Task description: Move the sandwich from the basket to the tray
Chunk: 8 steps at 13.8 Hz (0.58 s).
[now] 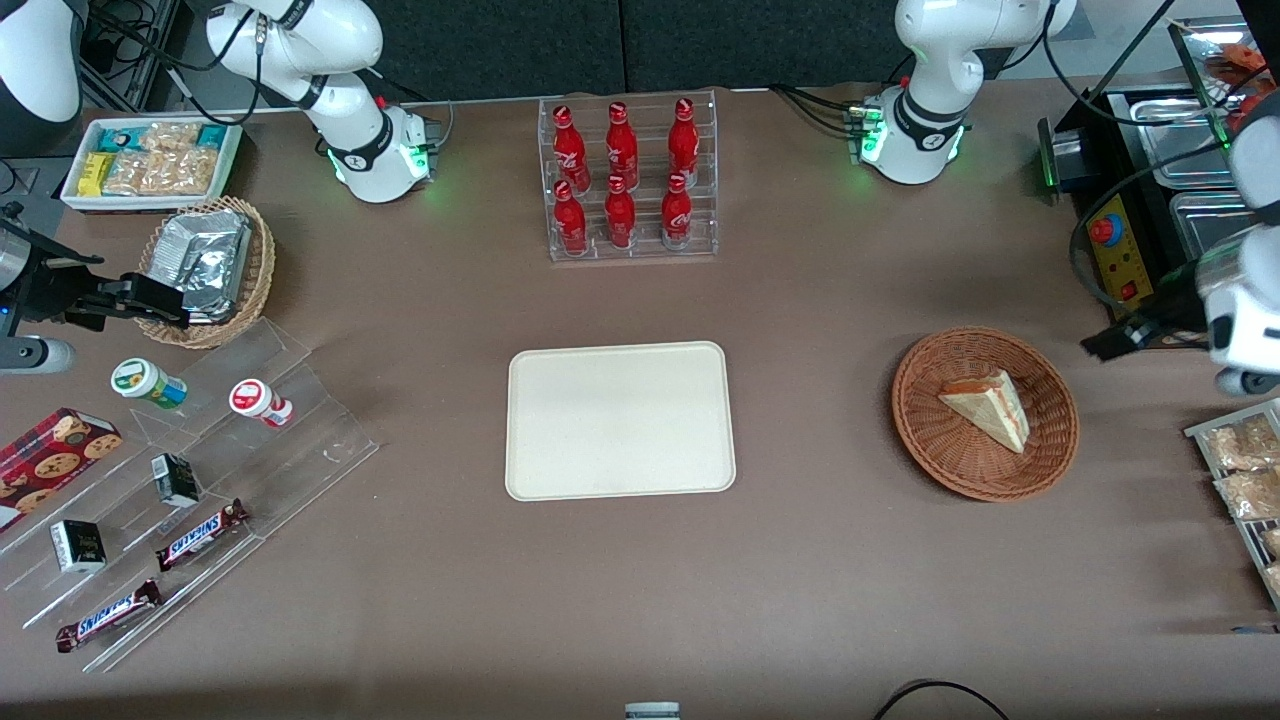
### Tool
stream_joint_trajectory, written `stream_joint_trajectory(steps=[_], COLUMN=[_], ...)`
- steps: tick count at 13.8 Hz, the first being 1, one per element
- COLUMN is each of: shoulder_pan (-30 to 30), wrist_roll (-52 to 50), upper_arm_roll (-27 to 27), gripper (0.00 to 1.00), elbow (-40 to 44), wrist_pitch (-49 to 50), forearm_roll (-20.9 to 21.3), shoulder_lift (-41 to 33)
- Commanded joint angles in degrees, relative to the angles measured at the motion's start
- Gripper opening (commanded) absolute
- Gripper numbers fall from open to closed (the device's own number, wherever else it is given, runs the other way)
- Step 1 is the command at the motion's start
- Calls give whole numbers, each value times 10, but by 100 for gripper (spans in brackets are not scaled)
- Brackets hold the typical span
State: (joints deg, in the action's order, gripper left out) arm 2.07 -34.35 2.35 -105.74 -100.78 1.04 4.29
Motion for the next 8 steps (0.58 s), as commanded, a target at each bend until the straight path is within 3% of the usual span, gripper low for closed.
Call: stream_joint_trajectory(steps=[1,4,8], shoulder_pan=[-3,-2,-3], wrist_roll=[-74,-108,-159], upper_arm_roll=[-5,-5,-5], gripper=[100,100,100], elbow=[-95,-176,-190], wrist_pitch=[-104,-224,-300], forearm_roll=[1,0,1], shoulder_lift=[-9,6,66])
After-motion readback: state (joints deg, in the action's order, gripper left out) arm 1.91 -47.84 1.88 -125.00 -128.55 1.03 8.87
